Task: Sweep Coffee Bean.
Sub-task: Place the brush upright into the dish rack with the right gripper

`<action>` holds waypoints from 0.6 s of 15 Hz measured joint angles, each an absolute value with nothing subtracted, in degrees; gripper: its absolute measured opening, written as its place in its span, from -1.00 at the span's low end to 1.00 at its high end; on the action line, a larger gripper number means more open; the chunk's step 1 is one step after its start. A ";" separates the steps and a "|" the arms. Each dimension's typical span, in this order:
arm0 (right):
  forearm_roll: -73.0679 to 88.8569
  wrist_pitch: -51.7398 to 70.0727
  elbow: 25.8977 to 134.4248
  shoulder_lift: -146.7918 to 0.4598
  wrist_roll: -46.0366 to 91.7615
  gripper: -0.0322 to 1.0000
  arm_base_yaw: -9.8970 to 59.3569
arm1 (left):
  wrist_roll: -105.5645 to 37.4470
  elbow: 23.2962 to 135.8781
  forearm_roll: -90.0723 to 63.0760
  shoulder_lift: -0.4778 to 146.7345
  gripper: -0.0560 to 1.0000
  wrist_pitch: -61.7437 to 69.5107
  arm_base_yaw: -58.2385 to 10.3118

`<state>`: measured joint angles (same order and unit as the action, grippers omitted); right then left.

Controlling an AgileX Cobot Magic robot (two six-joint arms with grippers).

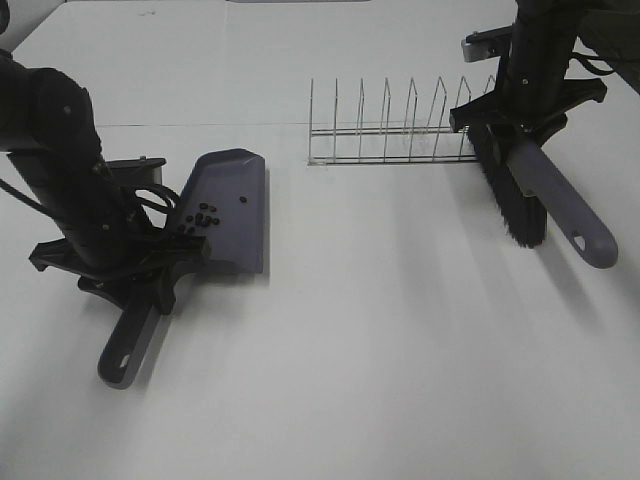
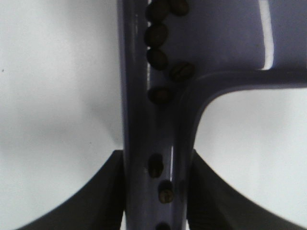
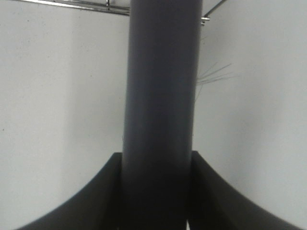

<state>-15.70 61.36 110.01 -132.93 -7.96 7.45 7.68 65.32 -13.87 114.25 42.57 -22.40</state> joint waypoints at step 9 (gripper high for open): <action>-15.24 64.17 129.20 -142.84 -6.53 -0.40 7.45 | 7.51 65.32 -13.87 114.25 -0.29 42.63 -22.40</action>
<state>-15.24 64.17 129.20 -142.84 -6.53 7.45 7.51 65.32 -13.87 114.25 42.63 -22.40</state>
